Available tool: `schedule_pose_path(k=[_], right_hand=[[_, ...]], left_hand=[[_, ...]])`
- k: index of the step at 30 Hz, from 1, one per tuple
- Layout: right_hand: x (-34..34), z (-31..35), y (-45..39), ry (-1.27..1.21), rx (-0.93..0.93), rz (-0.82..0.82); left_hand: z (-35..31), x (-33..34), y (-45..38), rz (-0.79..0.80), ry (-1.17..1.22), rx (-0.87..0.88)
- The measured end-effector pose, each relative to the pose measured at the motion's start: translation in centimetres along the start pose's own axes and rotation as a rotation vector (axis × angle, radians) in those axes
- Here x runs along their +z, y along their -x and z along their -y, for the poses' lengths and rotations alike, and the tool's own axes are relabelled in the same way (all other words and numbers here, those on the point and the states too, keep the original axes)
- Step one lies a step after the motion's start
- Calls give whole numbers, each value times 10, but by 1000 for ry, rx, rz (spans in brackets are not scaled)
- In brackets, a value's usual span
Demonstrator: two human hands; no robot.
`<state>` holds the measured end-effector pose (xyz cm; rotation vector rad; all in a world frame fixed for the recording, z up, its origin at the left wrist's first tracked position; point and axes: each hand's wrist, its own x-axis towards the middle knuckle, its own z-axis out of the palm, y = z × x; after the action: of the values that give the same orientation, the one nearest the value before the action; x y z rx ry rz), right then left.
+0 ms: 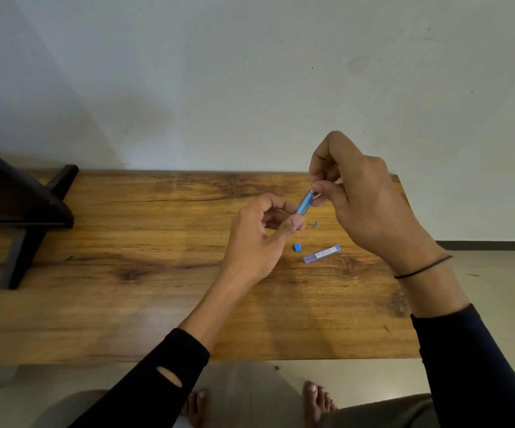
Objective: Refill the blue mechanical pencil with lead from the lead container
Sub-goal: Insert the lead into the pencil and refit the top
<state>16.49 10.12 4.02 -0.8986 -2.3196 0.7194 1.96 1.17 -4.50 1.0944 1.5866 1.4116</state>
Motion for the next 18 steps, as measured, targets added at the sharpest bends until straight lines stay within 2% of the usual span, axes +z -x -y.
schedule_pose_path(k=[9,13,18], right_hand=[[5,-1,0,-160,113,-24],[5,-6,0,-195,169,-12],[6,-18,1,-451,289,-125]], left_hand=[[2,-2,-2,-45,-23,48],[2,-2,-2,-59,-137,92],[2,-5,-6,-124,4,80]])
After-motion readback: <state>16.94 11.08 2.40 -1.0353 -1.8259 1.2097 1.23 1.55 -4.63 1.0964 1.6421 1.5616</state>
